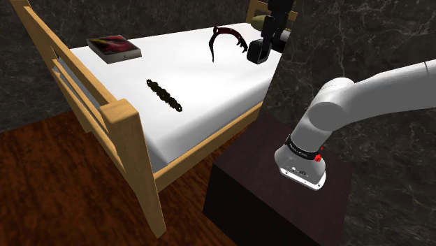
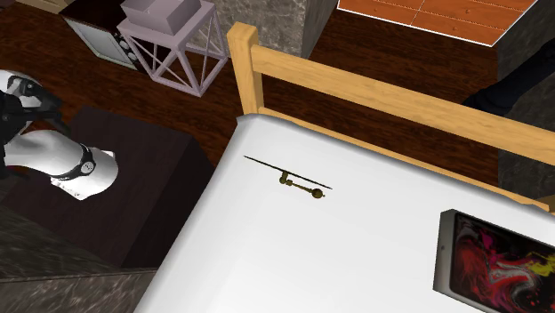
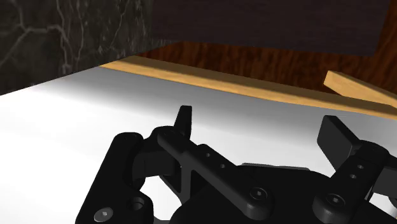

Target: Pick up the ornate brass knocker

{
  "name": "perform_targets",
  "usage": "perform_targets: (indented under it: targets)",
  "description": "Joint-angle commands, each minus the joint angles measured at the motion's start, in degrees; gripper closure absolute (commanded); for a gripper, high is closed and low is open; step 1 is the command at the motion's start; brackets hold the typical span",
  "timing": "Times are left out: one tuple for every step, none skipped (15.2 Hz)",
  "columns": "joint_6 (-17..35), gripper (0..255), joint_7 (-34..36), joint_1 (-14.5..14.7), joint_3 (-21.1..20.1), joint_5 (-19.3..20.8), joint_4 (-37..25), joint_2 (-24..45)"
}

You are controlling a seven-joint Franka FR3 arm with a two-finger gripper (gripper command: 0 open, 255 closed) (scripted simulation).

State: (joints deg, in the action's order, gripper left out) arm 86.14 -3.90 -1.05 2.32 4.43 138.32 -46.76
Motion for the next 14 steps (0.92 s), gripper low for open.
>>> perform_targets:
  targets:
    - [0.00, 0, 0.00, 0.00, 0.00, 0.00, 0.00, 0.00]
    - [1.62, 0, 0.91, 0.21, -0.61, -0.47, 0.09, 1.60]
    - [3.23, 0, 1.81, 0.41, -1.22, -0.91, 0.09, 3.27]
    - [4.83, 0, 2.69, 0.62, -1.81, -1.32, 0.02, 5.00]
    - [6.39, 0, 3.56, 0.80, -2.40, -1.70, -0.14, 6.79]
    - [7.93, 0, 4.43, 0.98, -2.97, -2.04, -0.39, 8.63]
    - [9.44, 0, 5.28, 1.15, -3.53, -2.34, -0.71, 10.52]
    - [10.91, 0, 6.13, 1.32, -4.08, -2.61, -1.12, 12.45]
    - [12.35, 0, 6.96, 1.46, -4.62, -2.84, -1.61, 14.43]
    - [13.74, 0, 7.79, 1.58, -5.16, -3.04, -2.18, 16.45]
    - [15.08, 0, 8.62, 1.70, -5.69, -3.19, -2.83, 18.49]
    - [16.37, 0, 9.45, 1.81, -6.20, -3.31, -3.57, 20.57]
    - [17.61, 0, 10.27, 1.91, -6.69, -3.38, -4.38, 22.68]
    - [18.79, 0, 11.10, 2.00, -7.18, -3.40, -5.27, 24.81]
